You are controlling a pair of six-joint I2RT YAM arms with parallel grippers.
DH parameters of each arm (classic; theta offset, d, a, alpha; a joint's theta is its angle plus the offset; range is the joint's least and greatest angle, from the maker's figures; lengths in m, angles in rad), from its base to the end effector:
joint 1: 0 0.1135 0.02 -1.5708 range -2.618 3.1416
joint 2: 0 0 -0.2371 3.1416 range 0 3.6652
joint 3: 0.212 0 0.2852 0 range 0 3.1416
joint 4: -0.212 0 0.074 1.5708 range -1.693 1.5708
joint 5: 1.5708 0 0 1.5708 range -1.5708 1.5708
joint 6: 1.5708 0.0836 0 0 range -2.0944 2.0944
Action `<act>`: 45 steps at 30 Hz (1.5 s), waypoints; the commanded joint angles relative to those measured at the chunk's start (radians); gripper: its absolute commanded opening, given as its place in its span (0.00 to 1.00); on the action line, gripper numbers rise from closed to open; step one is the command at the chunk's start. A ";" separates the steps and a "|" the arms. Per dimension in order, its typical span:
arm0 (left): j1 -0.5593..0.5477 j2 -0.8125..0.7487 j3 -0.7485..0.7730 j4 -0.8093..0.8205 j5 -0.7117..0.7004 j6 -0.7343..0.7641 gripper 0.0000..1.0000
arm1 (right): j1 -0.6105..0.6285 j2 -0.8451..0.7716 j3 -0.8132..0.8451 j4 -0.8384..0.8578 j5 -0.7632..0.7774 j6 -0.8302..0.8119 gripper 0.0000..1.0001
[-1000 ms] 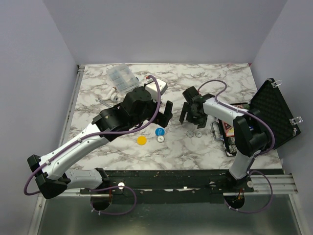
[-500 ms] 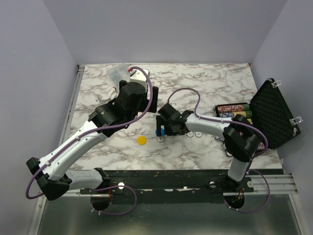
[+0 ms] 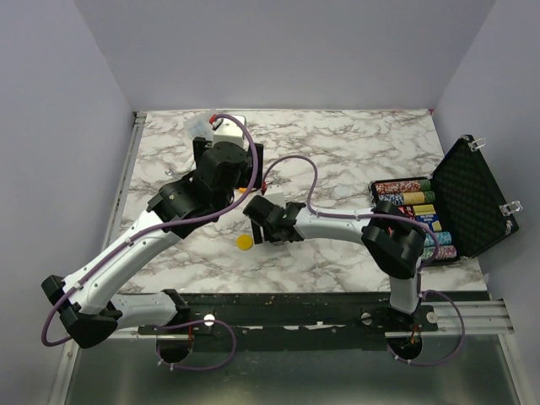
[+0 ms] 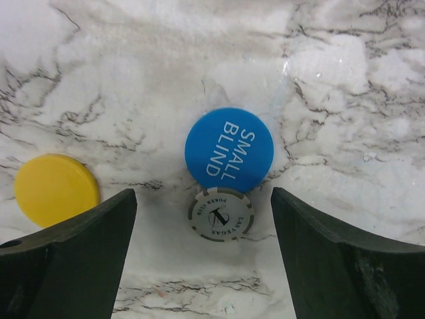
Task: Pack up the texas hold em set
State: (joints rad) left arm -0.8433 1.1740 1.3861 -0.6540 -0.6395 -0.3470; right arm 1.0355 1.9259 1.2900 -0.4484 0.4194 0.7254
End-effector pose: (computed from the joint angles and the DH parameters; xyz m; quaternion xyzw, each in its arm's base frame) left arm 0.2473 -0.2027 0.3892 0.0340 0.8188 -0.0648 0.5694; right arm 0.2500 0.3548 0.0856 -0.0971 0.9457 0.0530 0.3058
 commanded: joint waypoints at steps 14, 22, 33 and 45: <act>-0.002 -0.011 0.007 0.010 -0.007 0.013 0.98 | 0.016 -0.002 -0.060 -0.042 0.039 0.032 0.68; -0.004 -0.016 0.005 0.014 0.014 0.015 0.98 | 0.015 -0.016 -0.073 -0.038 0.032 0.040 0.56; -0.010 -0.015 0.002 0.017 0.026 0.018 0.99 | 0.015 -0.031 -0.086 -0.061 0.052 0.047 0.39; -0.010 -0.009 -0.002 0.023 0.043 0.023 0.98 | -0.026 -0.225 -0.148 -0.079 0.150 0.084 0.09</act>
State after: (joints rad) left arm -0.8467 1.1740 1.3857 -0.6518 -0.6163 -0.3367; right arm 1.0401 1.8145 1.1717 -0.5026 0.4965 0.7769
